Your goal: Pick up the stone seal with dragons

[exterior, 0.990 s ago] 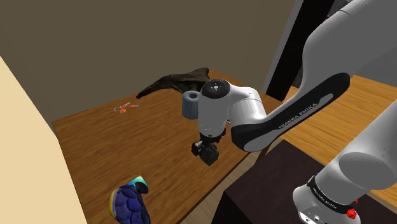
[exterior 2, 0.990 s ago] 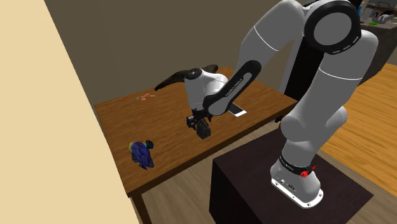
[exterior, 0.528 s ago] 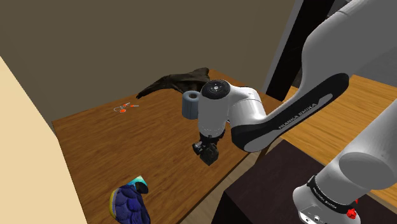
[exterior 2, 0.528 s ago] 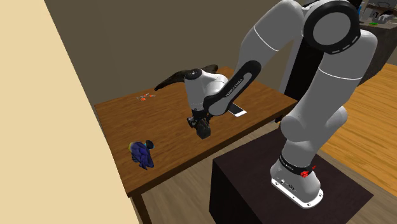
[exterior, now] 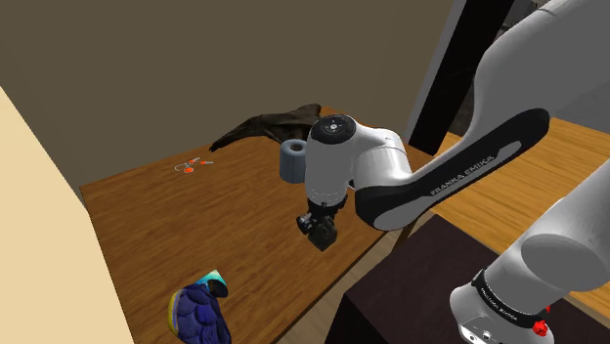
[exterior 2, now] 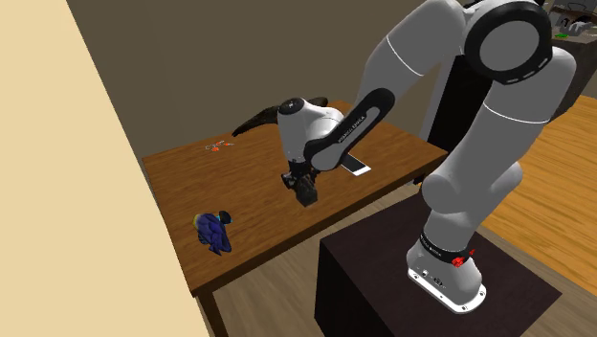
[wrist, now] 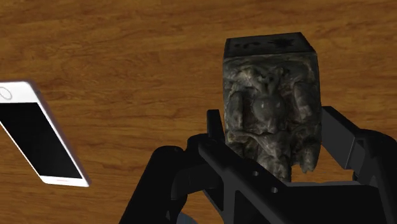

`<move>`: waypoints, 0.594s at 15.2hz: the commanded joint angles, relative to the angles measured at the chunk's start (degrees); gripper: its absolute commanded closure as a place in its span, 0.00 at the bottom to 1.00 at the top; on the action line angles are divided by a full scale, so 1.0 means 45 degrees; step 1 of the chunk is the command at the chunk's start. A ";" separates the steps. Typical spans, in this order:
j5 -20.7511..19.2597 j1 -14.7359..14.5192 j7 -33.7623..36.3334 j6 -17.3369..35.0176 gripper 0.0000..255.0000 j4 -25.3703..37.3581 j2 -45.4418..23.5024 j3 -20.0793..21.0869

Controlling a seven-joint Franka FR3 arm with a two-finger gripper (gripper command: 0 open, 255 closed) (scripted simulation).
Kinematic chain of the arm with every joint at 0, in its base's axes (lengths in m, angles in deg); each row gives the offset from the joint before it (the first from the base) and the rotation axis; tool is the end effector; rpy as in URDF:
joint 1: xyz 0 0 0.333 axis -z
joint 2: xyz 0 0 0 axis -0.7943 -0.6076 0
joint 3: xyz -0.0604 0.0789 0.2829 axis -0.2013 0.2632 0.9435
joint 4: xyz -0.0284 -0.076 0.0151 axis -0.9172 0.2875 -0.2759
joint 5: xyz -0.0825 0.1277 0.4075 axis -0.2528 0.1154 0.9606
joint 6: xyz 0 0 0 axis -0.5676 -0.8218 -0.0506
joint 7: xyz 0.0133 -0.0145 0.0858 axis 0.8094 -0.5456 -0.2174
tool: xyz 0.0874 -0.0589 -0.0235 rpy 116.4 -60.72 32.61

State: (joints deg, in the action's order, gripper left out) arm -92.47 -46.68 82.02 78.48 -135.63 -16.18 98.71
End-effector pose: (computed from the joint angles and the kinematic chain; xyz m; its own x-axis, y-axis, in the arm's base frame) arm 0.3891 0.2815 0.2371 0.9895 0.0069 0.1446 -0.0237 -0.9776 0.2090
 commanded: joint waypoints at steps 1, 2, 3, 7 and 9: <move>0.0600 -0.0096 -0.0483 -0.0311 1.00 0.0067 0.0437 -0.0022; 0.0844 -0.0147 -0.0692 -0.0455 1.00 0.0099 0.0630 -0.0055; 0.1073 -0.0200 -0.0891 -0.0603 1.00 0.0135 0.0818 -0.0094; 0.1859 -0.0422 -0.1596 -0.1233 1.00 0.0320 0.1509 -0.0286; 0.2178 -0.0532 -0.1898 -0.1563 1.00 0.0435 0.1822 -0.0398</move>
State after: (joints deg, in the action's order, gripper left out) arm -83.20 -48.91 74.01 72.12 -134.03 -8.45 97.10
